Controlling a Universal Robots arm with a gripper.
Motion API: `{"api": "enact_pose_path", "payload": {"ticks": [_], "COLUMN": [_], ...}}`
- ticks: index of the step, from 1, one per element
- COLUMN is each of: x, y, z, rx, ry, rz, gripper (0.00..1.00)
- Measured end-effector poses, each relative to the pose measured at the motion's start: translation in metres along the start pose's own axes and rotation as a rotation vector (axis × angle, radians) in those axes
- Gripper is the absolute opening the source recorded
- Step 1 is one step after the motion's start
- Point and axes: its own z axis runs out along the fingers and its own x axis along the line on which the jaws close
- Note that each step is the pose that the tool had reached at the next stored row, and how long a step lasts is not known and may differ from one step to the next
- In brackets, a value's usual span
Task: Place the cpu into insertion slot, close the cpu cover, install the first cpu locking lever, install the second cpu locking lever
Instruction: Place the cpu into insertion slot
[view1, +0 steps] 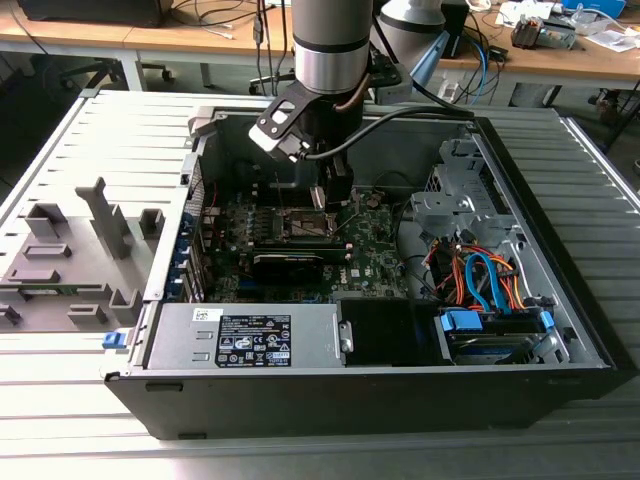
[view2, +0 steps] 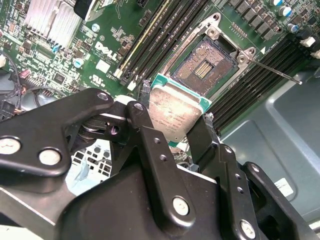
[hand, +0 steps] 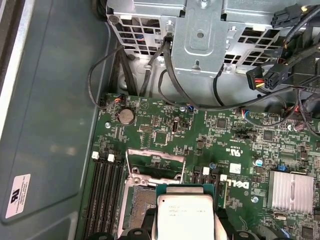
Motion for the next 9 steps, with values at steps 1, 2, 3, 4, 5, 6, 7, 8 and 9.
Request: {"api": "enact_pose_path", "payload": {"ticks": [1,2,3,4,5,6,7,8,9], "x": [0.0000,0.0000,0.0000,0.0000,0.0000,0.0000,0.0000,0.0000,0.0000], "y": [0.0000,0.0000,0.0000,0.0000,0.0000,0.0000,0.0000,0.0000,0.0000], "z": [0.0000,0.0000,0.0000,0.0000,0.0000,0.0000,0.0000,0.0000,0.0000], "rx": [-0.0001,-0.0001,-0.0001,-0.0001,-0.0001,-0.0001,-0.0002,-0.0002,-0.0002], "ry": [-0.0001,-0.0002,-0.0003,-0.0005,-0.0006,-0.0008,-0.0008,-0.0009,-0.0011], "rz": [0.001,0.002,0.004,0.006,0.008,0.009,0.010,0.011,0.013], "gripper": [0.54,0.54,0.54,0.54,0.54,0.54,0.54,0.54,0.54]}}
